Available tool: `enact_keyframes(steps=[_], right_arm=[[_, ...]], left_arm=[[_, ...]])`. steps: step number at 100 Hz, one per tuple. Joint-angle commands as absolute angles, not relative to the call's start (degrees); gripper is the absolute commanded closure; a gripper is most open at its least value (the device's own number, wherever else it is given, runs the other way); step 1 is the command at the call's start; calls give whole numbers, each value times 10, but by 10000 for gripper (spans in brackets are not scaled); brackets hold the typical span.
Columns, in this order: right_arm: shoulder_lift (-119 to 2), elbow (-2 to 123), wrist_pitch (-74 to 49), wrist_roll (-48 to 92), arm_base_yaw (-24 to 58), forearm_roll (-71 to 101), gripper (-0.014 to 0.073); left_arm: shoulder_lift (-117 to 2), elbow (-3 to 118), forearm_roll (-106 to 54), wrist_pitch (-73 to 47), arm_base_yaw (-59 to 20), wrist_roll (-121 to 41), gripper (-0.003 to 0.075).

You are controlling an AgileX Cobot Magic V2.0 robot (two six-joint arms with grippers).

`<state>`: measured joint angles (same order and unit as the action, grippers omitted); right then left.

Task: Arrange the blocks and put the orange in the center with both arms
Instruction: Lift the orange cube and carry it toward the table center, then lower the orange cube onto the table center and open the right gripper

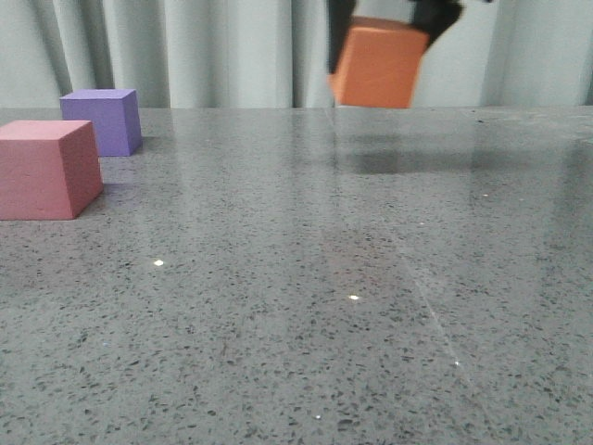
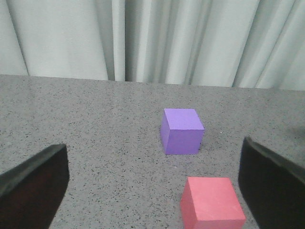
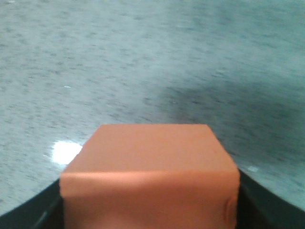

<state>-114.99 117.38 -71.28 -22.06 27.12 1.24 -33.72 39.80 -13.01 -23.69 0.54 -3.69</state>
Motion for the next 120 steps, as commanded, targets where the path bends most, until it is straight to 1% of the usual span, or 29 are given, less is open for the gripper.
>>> enact_keyframes(steps=[1,23,41,62,67,68,69,71,74,79,81,84,86,91,100,120], right_arm=[[-1145,1223,-746,-239,293,15,486],[-1210,1284,-743,-285,335,15,486],[-1238,1289,-754,-321,338,16,486],[-1242,1290,-757,-323,338,24,472],[-1242,1290,-756,-322,338,29,435],[-1242,1290,-755,-322,338,30,408],[-1242,1290,-754,-322,338,31,408],[-1242,1290,-754,-322,338,33,375],[-1242,1290,-753,-322,338,36,319],[-1242,1290,-752,-322,338,43,188],[-1242,1290,-752,-322,338,44,155],[-1242,1290,-752,-322,338,45,80],[-1242,1290,-753,-322,338,45,43],[-1242,1290,-756,-322,338,45,-19],[-1240,1291,-756,-322,338,43,5],[-1229,1292,-756,-322,338,43,5]], left_arm=[[-342,419,-139,-191,3,-33,31],[-342,419,-140,-191,3,-33,31],[-342,419,-140,-191,3,-33,31],[-342,419,-140,-191,3,-33,31],[-342,419,-140,-191,3,-33,31],[-342,419,-140,-191,3,-33,31],[-342,419,-140,-191,3,-33,31],[-342,419,-140,-191,3,-33,31],[-342,419,-140,-191,3,-33,30],[-342,419,-140,-191,3,-33,31],[-342,419,-140,-191,3,-33,31],[-342,419,-140,-191,3,-33,30],[-342,419,-140,-191,3,-33,31],[-342,419,-140,-191,3,-33,31],[-342,419,-140,-191,3,-33,31],[-342,419,-140,-191,3,-33,31]])
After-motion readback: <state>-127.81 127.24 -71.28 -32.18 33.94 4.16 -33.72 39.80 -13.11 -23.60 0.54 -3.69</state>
